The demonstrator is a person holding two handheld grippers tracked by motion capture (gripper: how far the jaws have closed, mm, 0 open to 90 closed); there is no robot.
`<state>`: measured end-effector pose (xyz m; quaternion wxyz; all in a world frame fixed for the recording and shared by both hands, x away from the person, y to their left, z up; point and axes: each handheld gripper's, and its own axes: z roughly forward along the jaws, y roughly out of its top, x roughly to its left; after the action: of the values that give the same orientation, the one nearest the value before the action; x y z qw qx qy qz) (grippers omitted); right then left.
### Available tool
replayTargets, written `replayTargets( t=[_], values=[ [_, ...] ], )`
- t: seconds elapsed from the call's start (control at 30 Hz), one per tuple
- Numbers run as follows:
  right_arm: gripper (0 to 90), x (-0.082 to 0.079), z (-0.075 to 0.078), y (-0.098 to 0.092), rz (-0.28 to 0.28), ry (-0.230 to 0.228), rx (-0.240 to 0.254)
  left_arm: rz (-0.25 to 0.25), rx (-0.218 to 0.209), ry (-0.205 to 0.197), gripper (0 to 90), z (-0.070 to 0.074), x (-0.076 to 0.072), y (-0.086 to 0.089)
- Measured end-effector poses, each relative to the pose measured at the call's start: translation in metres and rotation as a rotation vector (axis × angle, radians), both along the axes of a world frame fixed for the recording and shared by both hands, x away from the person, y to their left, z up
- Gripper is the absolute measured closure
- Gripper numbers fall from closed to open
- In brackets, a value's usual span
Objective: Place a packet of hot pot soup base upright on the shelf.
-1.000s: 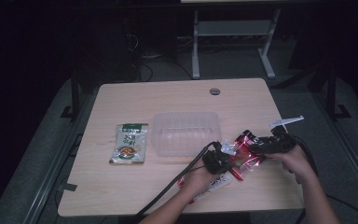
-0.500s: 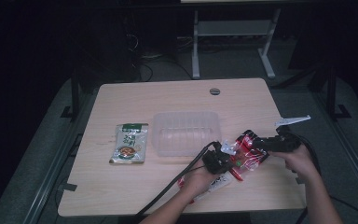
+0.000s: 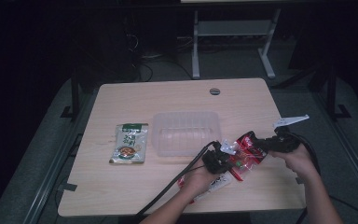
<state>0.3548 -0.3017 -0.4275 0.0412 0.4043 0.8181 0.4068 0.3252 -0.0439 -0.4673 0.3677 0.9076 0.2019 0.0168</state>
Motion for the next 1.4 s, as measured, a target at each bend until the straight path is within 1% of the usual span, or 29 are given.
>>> replayTargets(
  t=[0.13,0.17,0.2,0.23,0.27,0.3,0.33,0.4,0.43,0.47,0.5,0.6,0.67,0.8,0.93,1.07,1.13,1.2,1.3,1.37,1.4],
  values=[
    [90.0,-0.001,0.004,0.002,0.011,-0.020,-0.016,0.009,-0.013,-0.003,90.0,-0.001,-0.001,0.000],
    [90.0,-0.002,0.005,0.002,0.016,-0.029,-0.012,0.009,-0.013,-0.002,90.0,-0.001,0.000,0.000],
    [90.0,-0.003,0.006,0.002,0.015,-0.027,-0.004,0.011,-0.017,0.004,89.9,-0.001,0.000,0.000],
    [90.0,-0.003,0.007,0.002,0.020,-0.038,-0.002,-0.002,-0.012,0.006,89.8,0.000,0.000,0.001],
    [90.0,-0.004,0.010,0.003,0.022,-0.050,0.009,0.002,-0.011,0.009,88.9,0.001,0.001,0.002],
    [90.0,-0.005,0.012,0.002,0.023,-0.064,0.013,-0.005,-0.005,0.006,85.1,0.002,0.002,0.003],
    [90.0,-0.006,0.014,0.002,0.019,-0.071,0.025,0.009,-0.034,0.016,84.4,0.004,0.001,0.004],
    [90.0,-0.007,0.019,0.001,0.019,-0.097,0.043,0.002,-0.048,0.011,82.7,0.011,0.002,0.008],
    [90.0,-0.008,0.022,0.000,0.018,-0.113,0.054,0.006,-0.068,0.018,81.7,0.014,0.001,0.009],
    [90.0,-0.009,0.024,0.000,0.013,-0.116,0.066,-0.010,-0.062,0.006,80.7,0.018,0.002,0.012],
    [90.0,-0.009,0.025,0.000,0.015,-0.123,0.073,-0.008,-0.071,0.000,79.9,0.021,0.001,0.013],
    [90.0,-0.012,0.032,-0.001,0.016,-0.152,0.083,-0.022,-0.087,0.015,74.6,0.031,-0.002,0.021],
    [90.0,-0.013,0.038,-0.001,0.014,-0.166,0.089,-0.044,-0.088,0.013,69.4,0.037,-0.003,0.027],
    [90.0,-0.016,0.047,0.000,0.011,-0.201,0.100,-0.083,-0.096,-0.002,59.4,0.052,-0.008,0.045],
    [90.0,-0.016,0.053,0.003,0.002,-0.218,0.094,-0.091,-0.099,-0.023,52.5,0.064,-0.012,0.067],
    [90.0,-0.016,0.057,0.004,-0.002,-0.231,0.100,-0.087,-0.105,-0.023,48.7,0.074,-0.016,0.091],
    [90.0,-0.016,0.060,0.006,-0.002,-0.236,0.103,-0.082,-0.109,-0.023,46.8,0.076,-0.019,0.103],
    [90.0,-0.016,0.062,0.007,-0.003,-0.243,0.101,-0.079,-0.105,-0.033,44.2,0.078,-0.021,0.116],
    [90.0,-0.015,0.066,0.010,-0.004,-0.250,0.098,-0.070,-0.105,-0.038,39.3,0.077,-0.025,0.135],
    [90.0,-0.014,0.069,0.012,-0.009,-0.255,0.097,-0.063,-0.107,-0.042,37.3,0.076,-0.027,0.148],
    [90.0,-0.014,0.071,0.013,-0.011,-0.259,0.096,-0.052,-0.111,-0.039,36.9,0.075,-0.029,0.154]
  ],
)
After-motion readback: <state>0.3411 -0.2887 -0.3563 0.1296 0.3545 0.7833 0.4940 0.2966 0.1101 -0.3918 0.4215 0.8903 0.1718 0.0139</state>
